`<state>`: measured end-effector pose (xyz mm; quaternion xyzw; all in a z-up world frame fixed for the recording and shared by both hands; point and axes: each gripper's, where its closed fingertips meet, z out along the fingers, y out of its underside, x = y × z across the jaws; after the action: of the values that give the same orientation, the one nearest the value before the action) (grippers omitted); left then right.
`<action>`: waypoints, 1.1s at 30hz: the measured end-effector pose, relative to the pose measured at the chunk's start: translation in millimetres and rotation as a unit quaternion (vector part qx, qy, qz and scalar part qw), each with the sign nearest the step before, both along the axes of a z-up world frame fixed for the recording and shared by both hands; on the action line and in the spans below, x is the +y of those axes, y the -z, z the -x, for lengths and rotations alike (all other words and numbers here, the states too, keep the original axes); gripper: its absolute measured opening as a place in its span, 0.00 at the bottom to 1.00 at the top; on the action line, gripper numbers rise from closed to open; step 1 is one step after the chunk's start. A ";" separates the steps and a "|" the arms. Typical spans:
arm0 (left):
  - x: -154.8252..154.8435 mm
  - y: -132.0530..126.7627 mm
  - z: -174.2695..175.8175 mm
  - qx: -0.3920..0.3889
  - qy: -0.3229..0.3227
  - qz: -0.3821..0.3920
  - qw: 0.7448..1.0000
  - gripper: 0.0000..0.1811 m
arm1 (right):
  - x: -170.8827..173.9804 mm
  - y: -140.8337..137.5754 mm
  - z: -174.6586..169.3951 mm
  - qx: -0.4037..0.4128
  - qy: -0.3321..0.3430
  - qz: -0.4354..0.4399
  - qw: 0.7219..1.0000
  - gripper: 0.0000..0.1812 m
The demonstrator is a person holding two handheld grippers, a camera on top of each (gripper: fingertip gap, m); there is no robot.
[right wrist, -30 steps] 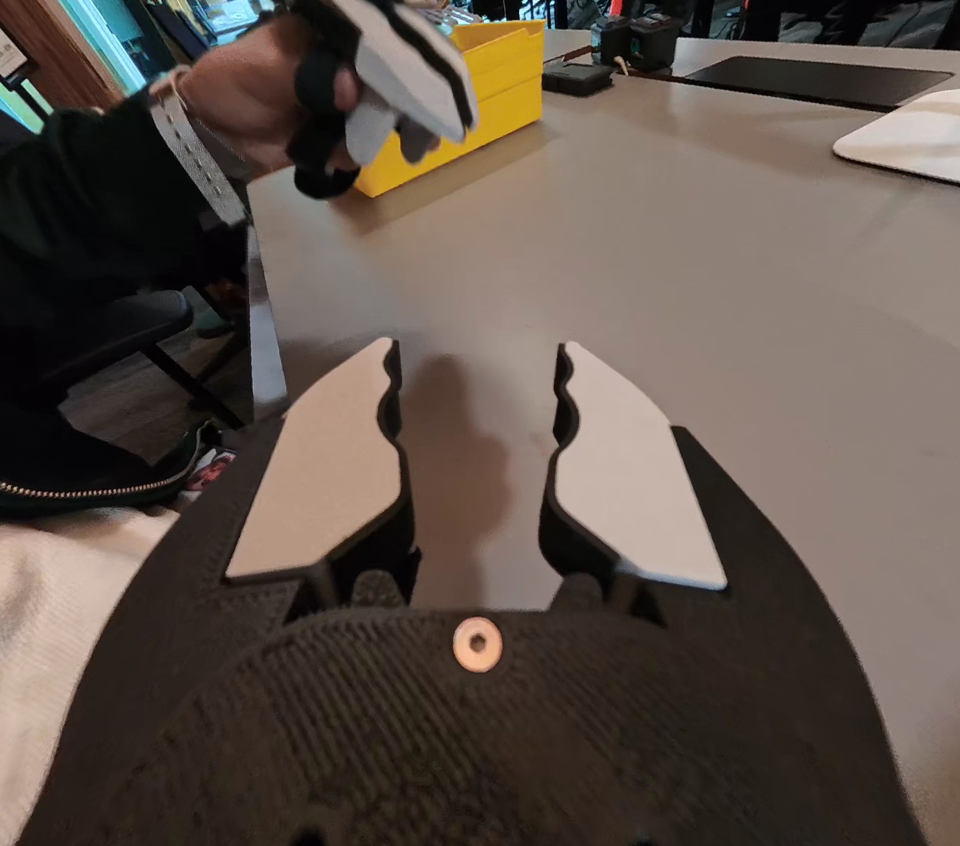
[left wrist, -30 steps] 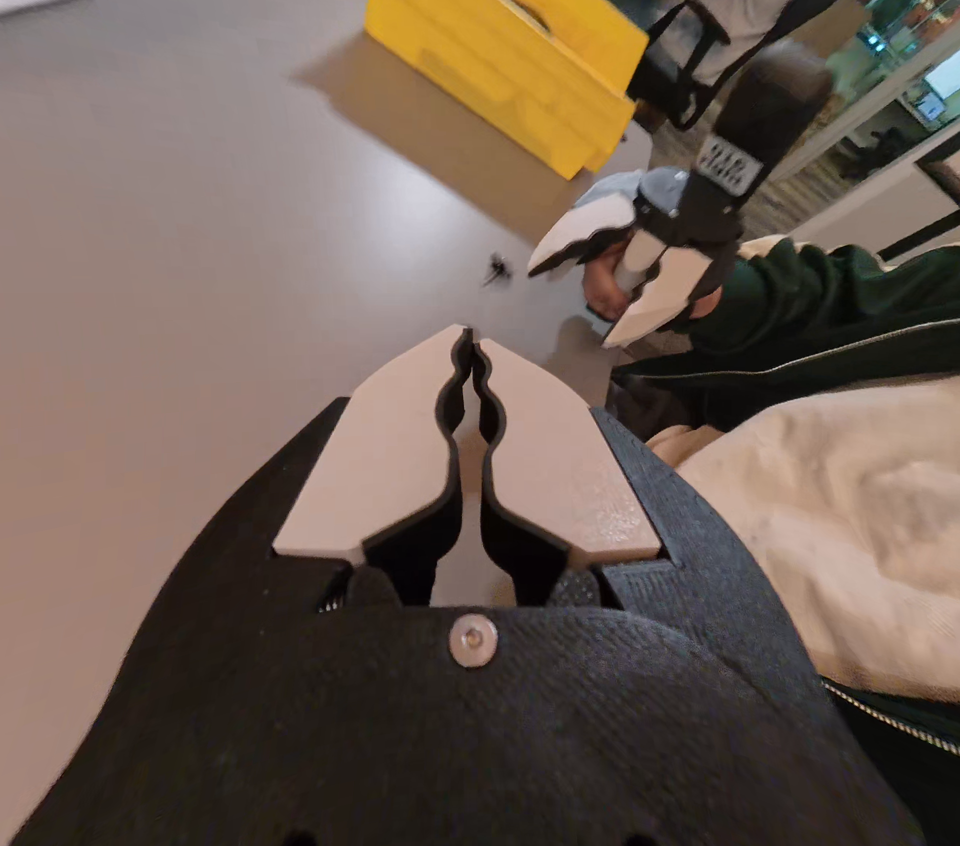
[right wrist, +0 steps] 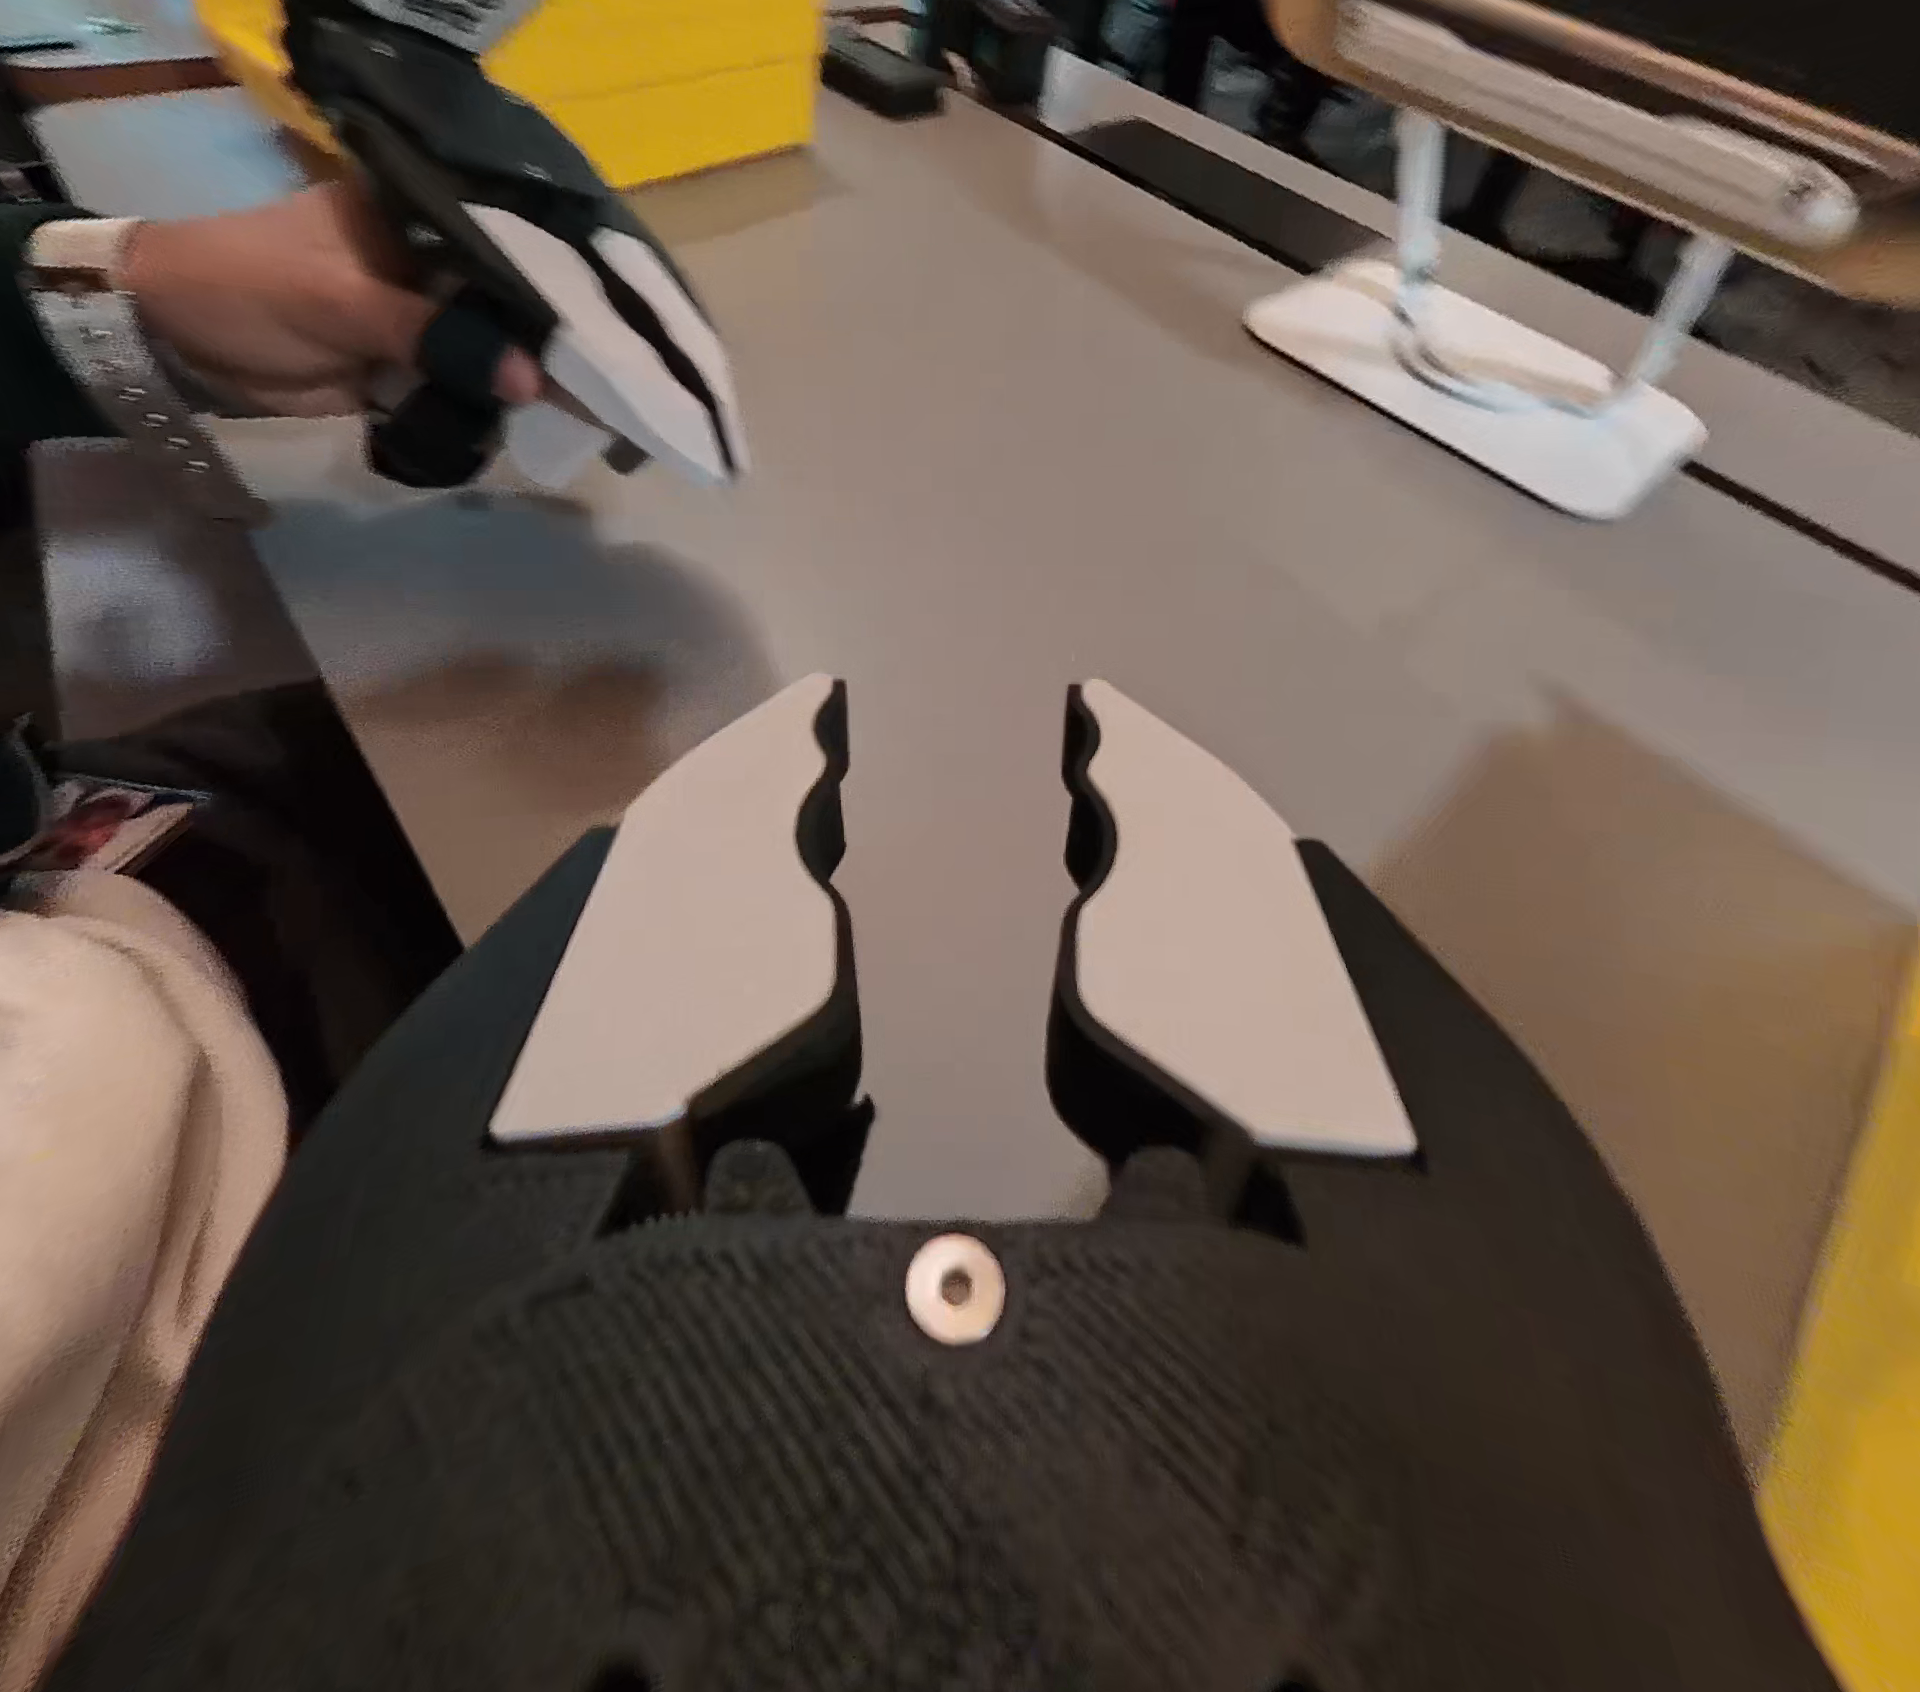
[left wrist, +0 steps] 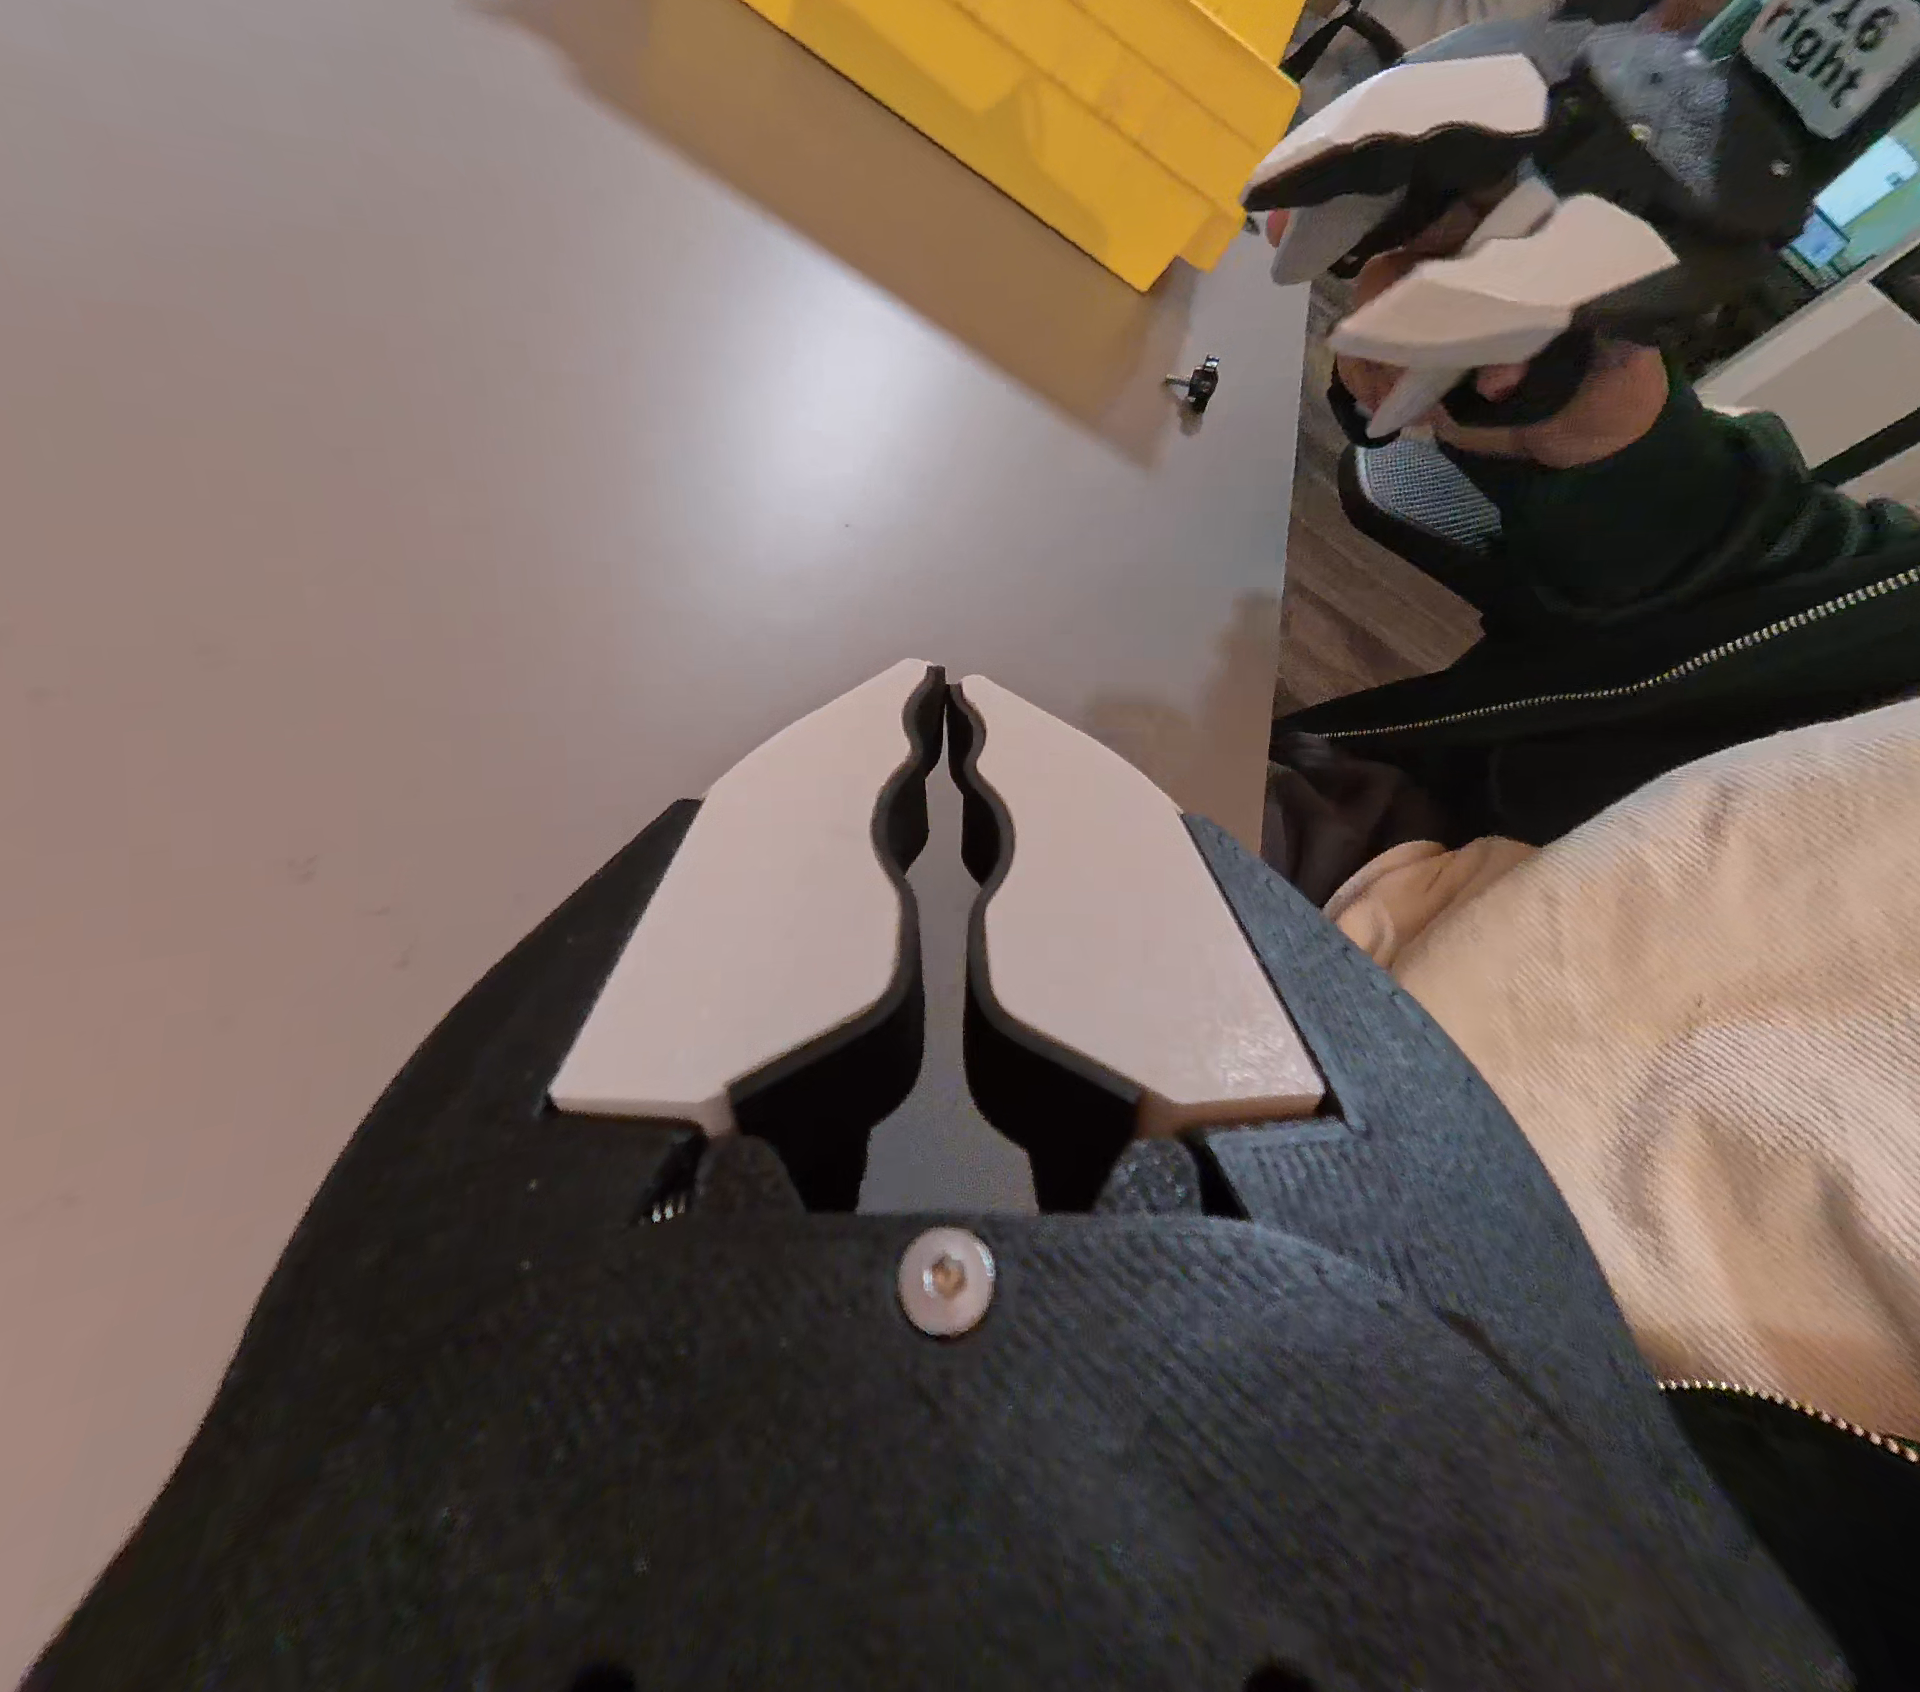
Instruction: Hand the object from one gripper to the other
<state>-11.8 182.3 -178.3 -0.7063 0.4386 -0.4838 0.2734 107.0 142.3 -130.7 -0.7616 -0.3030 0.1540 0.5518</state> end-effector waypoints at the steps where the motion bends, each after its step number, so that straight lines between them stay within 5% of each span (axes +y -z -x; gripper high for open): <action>1: -0.3 -1.9 -0.8 -0.007 0.001 -0.003 1.000 0.00 | -3.5 3.3 -18.2 -0.002 0.028 0.010 1.000 0.22; 10: -1.8 -13.8 -27.4 -0.057 0.035 -0.008 0.998 0.01 | -38.3 32.5 -122.3 -0.143 0.133 0.055 0.979 0.11; 19: -20.9 -1.2 -39.9 -0.044 0.092 -0.008 0.995 0.01 | -63.2 76.7 -146.2 -0.192 0.091 0.164 0.963 0.15; 33: -21.0 -5.8 -41.9 -0.081 0.093 0.041 0.991 0.01 | -60.2 102.4 -147.0 -0.201 0.090 0.190 0.957 0.16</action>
<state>30.2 161.3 -172.4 -0.6313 0.4588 -0.5805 0.2324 254.0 82.1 -233.1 -0.8915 -0.3032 0.0024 0.3366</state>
